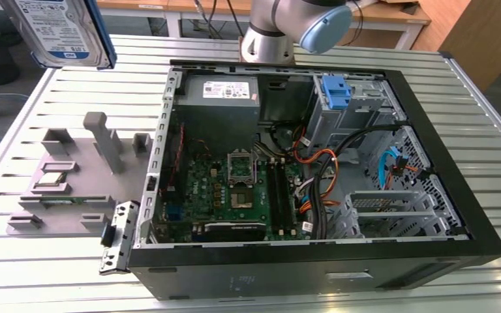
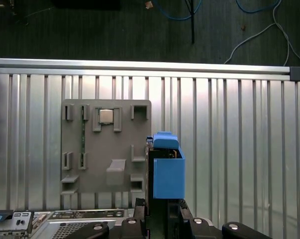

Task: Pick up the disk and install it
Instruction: 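Pick up the disk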

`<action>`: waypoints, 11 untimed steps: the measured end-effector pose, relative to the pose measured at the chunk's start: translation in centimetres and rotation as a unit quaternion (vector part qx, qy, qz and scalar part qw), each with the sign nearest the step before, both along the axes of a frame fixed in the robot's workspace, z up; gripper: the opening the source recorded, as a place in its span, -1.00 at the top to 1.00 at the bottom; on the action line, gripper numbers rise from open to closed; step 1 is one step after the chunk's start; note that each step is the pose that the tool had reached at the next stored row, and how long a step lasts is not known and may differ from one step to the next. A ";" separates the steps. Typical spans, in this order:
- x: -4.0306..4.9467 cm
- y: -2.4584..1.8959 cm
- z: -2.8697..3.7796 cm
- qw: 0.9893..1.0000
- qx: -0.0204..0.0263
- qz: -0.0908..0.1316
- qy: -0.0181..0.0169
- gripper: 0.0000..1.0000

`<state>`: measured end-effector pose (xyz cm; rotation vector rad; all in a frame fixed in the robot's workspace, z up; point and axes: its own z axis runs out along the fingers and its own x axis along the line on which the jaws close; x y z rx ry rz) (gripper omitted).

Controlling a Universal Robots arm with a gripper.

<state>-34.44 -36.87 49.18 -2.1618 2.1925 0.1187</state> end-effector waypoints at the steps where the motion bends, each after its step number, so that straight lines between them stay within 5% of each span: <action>1: 0.01 0.00 0.01 1.000 0.000 0.000 0.000 0.30; 11: 0.01 0.00 0.18 1.000 0.000 0.000 0.000 0.30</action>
